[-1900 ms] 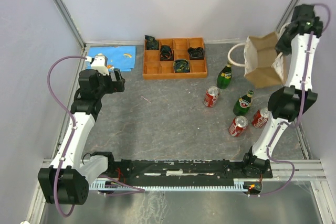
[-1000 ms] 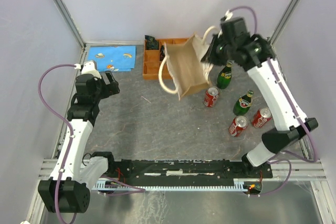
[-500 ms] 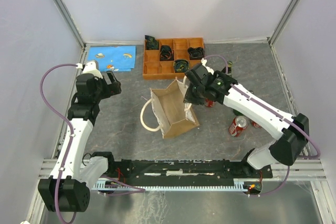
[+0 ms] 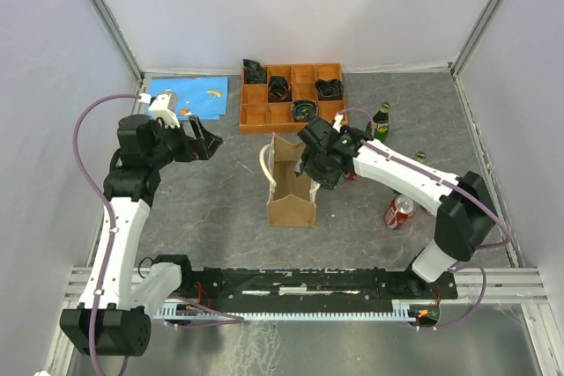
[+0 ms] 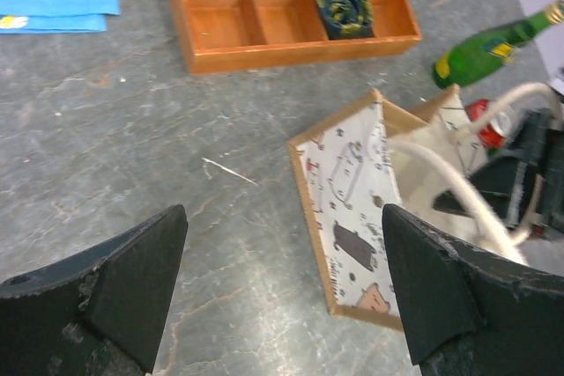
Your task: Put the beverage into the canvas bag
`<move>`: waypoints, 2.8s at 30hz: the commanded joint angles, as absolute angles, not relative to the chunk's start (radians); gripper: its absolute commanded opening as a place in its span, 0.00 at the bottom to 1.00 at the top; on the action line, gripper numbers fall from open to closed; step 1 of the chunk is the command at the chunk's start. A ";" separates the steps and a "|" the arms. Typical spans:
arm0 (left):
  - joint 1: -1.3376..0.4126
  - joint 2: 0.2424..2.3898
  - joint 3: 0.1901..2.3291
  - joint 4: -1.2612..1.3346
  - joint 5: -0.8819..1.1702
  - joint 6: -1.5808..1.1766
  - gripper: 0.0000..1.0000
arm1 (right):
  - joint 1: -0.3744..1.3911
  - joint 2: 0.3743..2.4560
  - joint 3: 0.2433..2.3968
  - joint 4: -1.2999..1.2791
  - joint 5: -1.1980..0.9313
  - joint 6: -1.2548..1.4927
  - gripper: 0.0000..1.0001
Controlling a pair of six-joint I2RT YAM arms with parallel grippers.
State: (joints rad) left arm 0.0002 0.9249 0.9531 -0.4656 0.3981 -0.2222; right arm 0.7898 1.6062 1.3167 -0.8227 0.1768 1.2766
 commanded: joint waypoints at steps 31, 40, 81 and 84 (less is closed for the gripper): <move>-0.463 1.299 1.089 -0.433 0.359 -0.253 0.81 | 0.848 1.548 1.561 -1.113 0.451 1.021 0.57; -0.474 1.227 1.018 -0.485 0.399 -0.228 0.33 | 0.850 1.482 1.500 -1.136 0.428 1.009 0.03; -0.514 1.138 1.113 -0.472 0.441 -0.269 0.99 | 0.902 1.326 1.648 -1.196 0.605 0.941 0.71; -0.498 1.139 1.141 -0.494 0.384 -0.259 0.99 | 0.895 1.341 1.733 -1.219 0.675 0.914 0.74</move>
State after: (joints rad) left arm -0.5117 1.1637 1.0714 -0.5018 0.4419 -0.2646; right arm 0.8967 1.3483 1.6211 -1.2053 0.5510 0.9699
